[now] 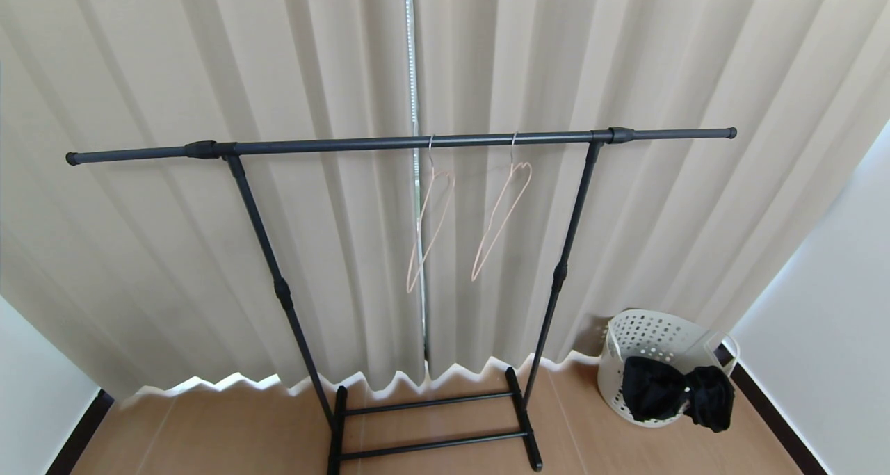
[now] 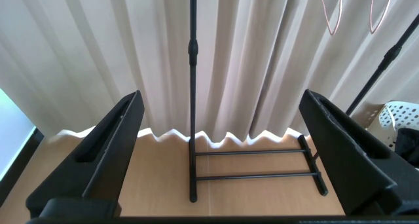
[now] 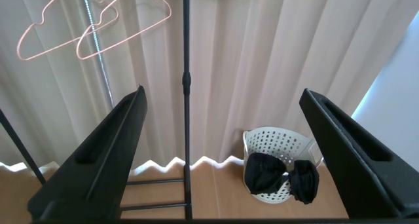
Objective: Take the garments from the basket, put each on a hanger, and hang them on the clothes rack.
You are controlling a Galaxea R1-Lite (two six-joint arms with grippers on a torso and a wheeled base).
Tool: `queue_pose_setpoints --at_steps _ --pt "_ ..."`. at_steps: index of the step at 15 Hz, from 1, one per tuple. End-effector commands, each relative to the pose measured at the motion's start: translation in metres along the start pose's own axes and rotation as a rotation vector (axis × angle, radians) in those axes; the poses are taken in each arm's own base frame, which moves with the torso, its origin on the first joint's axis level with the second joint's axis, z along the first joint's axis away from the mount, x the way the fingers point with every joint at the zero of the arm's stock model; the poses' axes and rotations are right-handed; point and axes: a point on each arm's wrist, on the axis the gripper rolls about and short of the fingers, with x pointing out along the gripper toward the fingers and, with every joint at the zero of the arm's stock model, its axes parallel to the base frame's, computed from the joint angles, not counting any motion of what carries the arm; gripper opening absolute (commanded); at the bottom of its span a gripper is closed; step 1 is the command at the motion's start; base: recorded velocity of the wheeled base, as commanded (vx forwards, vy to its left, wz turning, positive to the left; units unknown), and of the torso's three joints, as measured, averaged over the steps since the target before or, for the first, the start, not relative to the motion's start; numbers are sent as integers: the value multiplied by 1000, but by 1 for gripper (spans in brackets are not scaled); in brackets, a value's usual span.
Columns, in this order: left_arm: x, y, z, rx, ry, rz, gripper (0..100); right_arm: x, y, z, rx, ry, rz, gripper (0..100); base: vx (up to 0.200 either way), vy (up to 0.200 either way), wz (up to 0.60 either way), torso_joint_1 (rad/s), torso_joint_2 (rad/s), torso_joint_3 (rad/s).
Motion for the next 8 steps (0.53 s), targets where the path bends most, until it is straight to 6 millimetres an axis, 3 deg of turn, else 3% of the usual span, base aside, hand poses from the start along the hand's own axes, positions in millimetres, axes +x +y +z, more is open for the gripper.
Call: queue_pose_setpoints --at_steps 1,8 --pt "0 0 0 -1 2 0 100 0 0 0 1 1 0 100 0 0 0 0 0 0" --pt "0 0 0 -4 2 2 100 0 0 0 1 1 0 100 0 0 0 0 0 0"
